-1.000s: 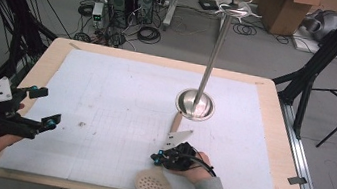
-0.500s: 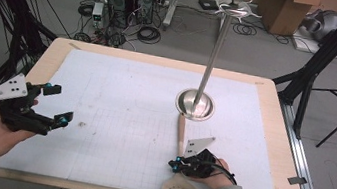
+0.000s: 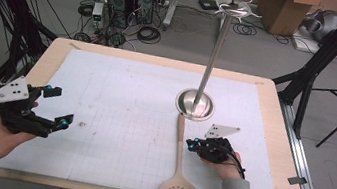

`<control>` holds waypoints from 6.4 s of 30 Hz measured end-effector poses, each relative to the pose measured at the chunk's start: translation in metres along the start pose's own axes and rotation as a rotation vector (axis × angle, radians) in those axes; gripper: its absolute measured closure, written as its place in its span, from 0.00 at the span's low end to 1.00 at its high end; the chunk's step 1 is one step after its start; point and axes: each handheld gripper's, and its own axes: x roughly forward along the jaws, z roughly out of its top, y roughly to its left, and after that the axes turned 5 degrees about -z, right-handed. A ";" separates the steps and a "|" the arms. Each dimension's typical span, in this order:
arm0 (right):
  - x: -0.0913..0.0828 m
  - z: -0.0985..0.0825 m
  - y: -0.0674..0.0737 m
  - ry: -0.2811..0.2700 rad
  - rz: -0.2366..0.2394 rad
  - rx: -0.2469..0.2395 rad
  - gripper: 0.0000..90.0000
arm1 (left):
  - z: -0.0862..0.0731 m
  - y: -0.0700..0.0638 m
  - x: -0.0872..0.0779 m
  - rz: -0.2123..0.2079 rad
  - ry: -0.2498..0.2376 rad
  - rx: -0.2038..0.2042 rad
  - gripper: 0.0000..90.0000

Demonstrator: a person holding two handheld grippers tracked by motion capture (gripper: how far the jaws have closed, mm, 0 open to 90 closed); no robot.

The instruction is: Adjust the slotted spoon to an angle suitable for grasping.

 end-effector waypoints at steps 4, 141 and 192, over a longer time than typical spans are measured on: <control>0.013 -0.001 -0.003 0.046 -0.003 0.004 1.00 | -0.002 0.001 -0.005 0.012 0.004 -0.002 0.05; 0.058 0.056 -0.009 0.155 0.165 -0.237 1.00 | -0.015 0.003 -0.029 0.072 0.016 -0.025 0.05; -0.012 0.020 0.015 0.322 0.247 -0.376 1.00 | -0.011 0.004 -0.008 0.034 0.027 -0.020 0.05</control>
